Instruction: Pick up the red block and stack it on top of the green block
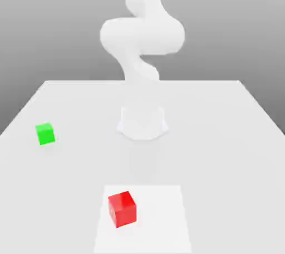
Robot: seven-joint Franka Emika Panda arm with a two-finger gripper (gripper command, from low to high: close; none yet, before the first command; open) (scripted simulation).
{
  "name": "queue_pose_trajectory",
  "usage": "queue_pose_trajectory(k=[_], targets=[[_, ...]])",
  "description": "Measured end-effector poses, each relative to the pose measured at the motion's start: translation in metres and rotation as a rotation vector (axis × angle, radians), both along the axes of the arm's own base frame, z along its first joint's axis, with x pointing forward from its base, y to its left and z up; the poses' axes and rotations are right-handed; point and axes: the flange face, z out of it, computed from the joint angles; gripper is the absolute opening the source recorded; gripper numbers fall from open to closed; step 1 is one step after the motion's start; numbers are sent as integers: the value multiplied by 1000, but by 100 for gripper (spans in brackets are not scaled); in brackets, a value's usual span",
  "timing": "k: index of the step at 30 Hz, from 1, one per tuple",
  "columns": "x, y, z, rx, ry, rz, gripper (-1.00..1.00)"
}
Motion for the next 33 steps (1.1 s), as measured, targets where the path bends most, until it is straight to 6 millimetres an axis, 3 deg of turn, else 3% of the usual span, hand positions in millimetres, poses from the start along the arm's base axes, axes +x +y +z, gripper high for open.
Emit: queue_pose_trajectory(k=[5,10,15,20,26,27,33], targets=[[53,-12,-109,152,175,-195,0],[75,-21,-220,260,339,-410,0],[69,-30,-330,330,492,-648,0],[37,-40,-430,359,626,-910,0],[28,-40,-503,358,655,-969,0],[27,-40,-513,358,655,-970,-100],[27,-40,-517,359,653,-970,-100]])
